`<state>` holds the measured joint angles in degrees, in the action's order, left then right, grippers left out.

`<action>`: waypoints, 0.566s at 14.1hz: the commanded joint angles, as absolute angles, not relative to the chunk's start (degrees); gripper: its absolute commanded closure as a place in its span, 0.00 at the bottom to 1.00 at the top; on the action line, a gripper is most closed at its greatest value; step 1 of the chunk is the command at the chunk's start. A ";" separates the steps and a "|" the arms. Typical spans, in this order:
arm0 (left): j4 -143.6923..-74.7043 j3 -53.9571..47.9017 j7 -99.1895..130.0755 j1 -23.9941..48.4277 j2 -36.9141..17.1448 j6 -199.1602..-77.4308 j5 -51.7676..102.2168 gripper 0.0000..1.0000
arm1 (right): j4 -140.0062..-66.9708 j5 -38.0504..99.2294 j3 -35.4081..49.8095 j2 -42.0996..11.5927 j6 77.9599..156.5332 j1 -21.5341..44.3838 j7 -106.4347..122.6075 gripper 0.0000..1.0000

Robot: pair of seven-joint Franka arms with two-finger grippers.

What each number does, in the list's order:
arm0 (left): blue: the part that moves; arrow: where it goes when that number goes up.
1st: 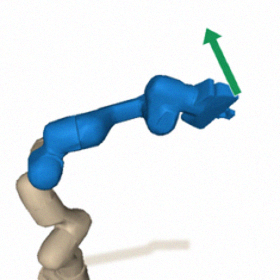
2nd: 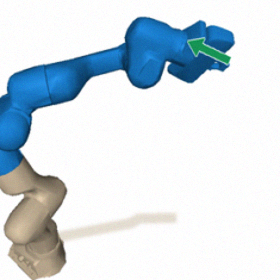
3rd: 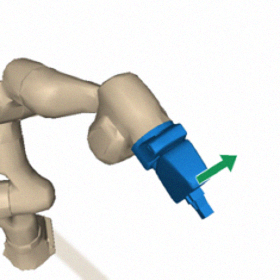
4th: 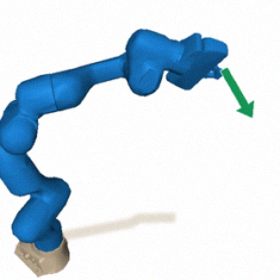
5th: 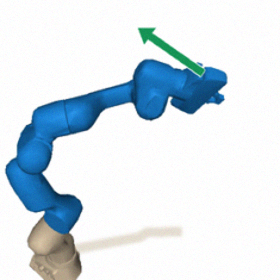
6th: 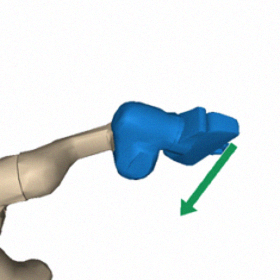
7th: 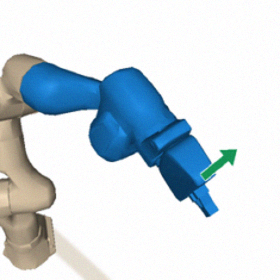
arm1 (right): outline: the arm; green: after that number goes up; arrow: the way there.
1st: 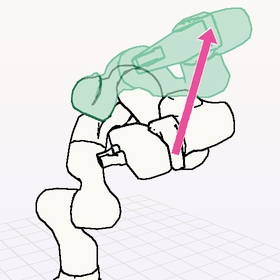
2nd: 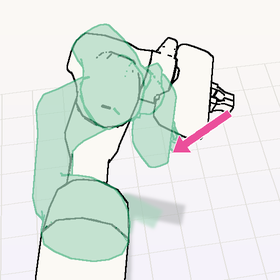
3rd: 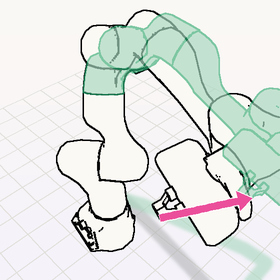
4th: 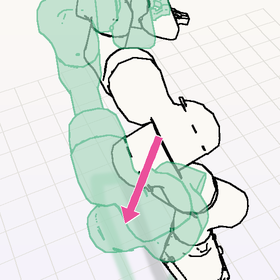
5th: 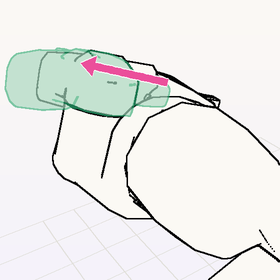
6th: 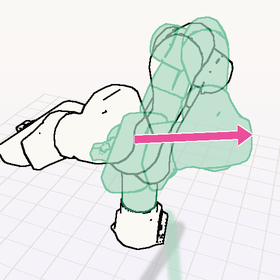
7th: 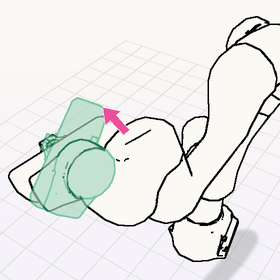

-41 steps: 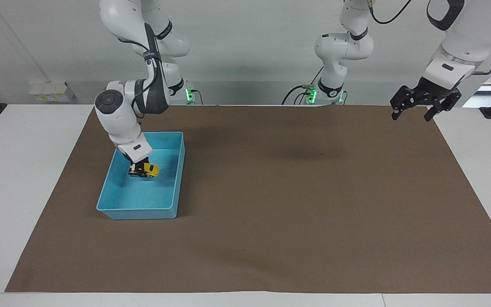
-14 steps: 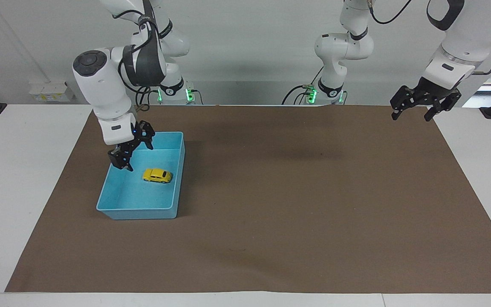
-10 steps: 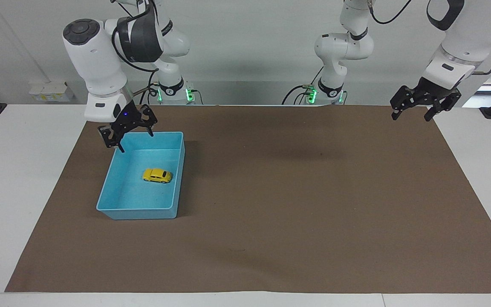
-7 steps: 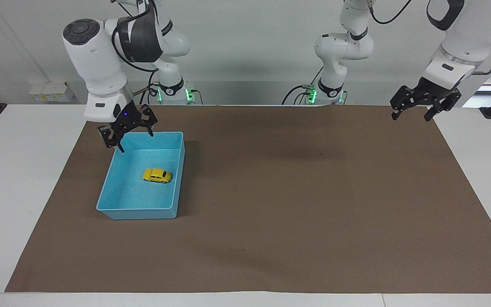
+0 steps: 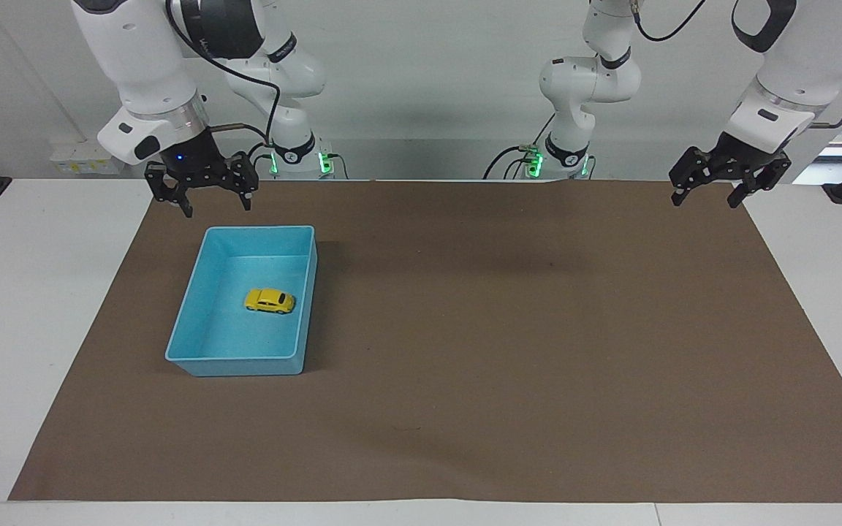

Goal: Wind up and store yellow beetle car
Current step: 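Open the right gripper and withdraw it from the bin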

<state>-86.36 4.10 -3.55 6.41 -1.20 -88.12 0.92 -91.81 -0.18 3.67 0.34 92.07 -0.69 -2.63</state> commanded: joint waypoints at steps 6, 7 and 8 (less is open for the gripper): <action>-87.63 3.78 -3.43 5.71 0.09 -87.89 1.67 0.00 | -89.30 0.79 3.87 0.00 90.35 -1.23 -12.74 0.00; -87.63 3.78 -3.43 5.71 0.09 -87.89 1.67 0.00 | -89.38 0.88 3.78 0.00 90.53 -1.23 -12.83 0.00; -87.63 3.78 -3.43 5.71 0.09 -87.89 1.67 0.00 | -89.56 0.97 3.69 0.17 90.79 -1.40 -12.75 0.00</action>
